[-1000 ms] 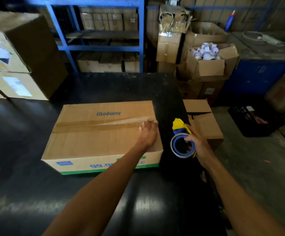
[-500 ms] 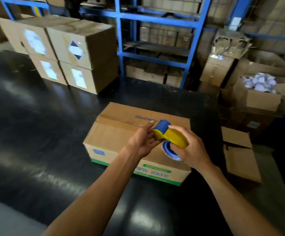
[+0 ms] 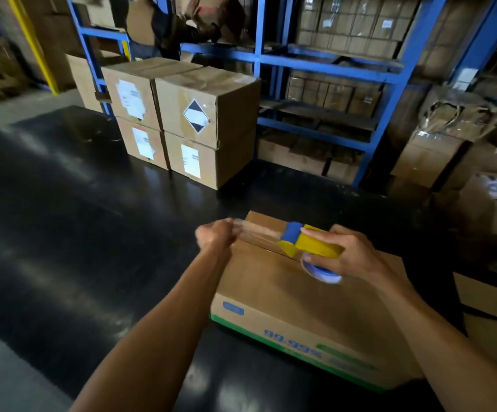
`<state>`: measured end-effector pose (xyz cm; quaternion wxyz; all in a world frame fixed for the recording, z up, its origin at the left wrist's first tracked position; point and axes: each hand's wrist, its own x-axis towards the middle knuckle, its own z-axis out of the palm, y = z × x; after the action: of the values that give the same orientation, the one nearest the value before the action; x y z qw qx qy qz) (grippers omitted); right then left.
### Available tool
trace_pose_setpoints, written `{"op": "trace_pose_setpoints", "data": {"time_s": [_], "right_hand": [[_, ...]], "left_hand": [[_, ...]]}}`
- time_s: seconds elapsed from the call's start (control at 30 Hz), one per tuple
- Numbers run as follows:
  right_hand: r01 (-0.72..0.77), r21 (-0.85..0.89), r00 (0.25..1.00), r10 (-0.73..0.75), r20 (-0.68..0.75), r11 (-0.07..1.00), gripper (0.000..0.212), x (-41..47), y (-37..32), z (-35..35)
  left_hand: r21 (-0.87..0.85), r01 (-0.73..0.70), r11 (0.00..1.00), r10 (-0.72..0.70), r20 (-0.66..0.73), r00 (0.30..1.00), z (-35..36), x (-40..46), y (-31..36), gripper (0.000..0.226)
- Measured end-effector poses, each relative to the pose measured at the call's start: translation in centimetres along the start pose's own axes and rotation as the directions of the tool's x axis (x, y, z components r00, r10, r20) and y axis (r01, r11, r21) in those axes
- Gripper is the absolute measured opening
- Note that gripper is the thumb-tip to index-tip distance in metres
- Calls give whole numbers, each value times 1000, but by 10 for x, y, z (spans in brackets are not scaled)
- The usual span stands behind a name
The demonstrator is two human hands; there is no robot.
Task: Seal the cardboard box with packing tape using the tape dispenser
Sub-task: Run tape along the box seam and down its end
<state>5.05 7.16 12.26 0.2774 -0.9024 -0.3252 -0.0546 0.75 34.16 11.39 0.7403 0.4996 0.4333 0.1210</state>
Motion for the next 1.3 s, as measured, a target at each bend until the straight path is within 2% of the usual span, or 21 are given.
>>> {"op": "trace_pose_setpoints", "data": {"time_s": [0.07, 0.17, 0.3, 0.43, 0.7, 0.8, 0.83, 0.9, 0.93, 0.97, 1.0, 1.03, 1.07, 1.1, 1.13, 1.17, 1.2, 1.27, 1.3], "right_hand": [[-21, -37, 1000, 22, 22, 999, 56, 5, 13, 5], [-14, -168, 988, 40, 150, 986, 57, 19, 23, 20], [-6, -269, 971, 70, 228, 963, 55, 27, 40, 33], [-5, -262, 949, 87, 303, 965, 59, 30, 34, 43], [-6, -228, 941, 82, 327, 974, 62, 32, 34, 47], [-25, -278, 936, 120, 330, 960, 58, 32, 34, 48], [-30, -297, 932, 134, 337, 954, 58, 33, 34, 48], [-30, -317, 925, 147, 351, 948, 57, 33, 35, 48], [-28, -325, 922, 150, 356, 945, 56, 33, 35, 49], [-22, -336, 920, 151, 362, 942, 57, 33, 34, 49], [-15, -346, 917, 151, 370, 938, 57, 34, 33, 49], [-5, -354, 913, 149, 380, 935, 58, 35, 32, 49], [2, -362, 908, 150, 392, 932, 59, 36, 31, 49], [5, -373, 905, 155, 397, 928, 59, 37, 30, 48], [1, -385, 904, 164, 395, 923, 59, 38, 29, 47], [-4, -394, 903, 172, 393, 919, 59, 40, 28, 45], [-6, -398, 901, 178, 397, 917, 58, 41, 27, 44], [6, -408, 897, 175, 406, 913, 58, 43, 24, 43], [9, -410, 894, 177, 411, 912, 58, 44, 23, 43]], "left_hand": [[42, -40, 998, 40, -3, 999, -11, 24, -1, 8], [131, -132, 983, 130, 22, 991, -7, 47, -27, 9], [178, -149, 973, 147, 22, 989, -5, 59, -58, 11], [229, -138, 964, 147, -24, 989, -5, 75, -67, 12], [328, -54, 943, 69, -32, 997, -3, 96, -72, 12], [341, -19, 940, 36, -45, 998, -2, 95, -70, 13], [353, -2, 936, 19, -44, 999, -3, 95, -68, 25], [377, 72, 923, -70, -19, 997, -8, 98, -63, 74], [398, 107, 911, -117, 1, 993, -11, 98, -60, 88], [445, 95, 891, -111, 9, 994, -15, 98, -60, 89], [540, 2, 841, -12, 15, 1000, -19, 98, -63, 81], [648, -151, 746, 166, 39, 985, -24, 95, -67, 73], [717, -326, 616, 354, 118, 928, -27, 90, -71, 67], [730, -488, 477, 492, 238, 837, -27, 85, -76, 63], [709, -602, 368, 540, 364, 759, -24, 79, -79, 58], [694, -655, 300, 513, 461, 724, -19, 75, -83, 56], [701, -663, 263, 440, 524, 729, -14, 72, -84, 56], [761, -620, 191, 278, 564, 778, -8, 72, -86, 60], [781, -606, 152, 242, 565, 789, -7, 75, -88, 62]]}}
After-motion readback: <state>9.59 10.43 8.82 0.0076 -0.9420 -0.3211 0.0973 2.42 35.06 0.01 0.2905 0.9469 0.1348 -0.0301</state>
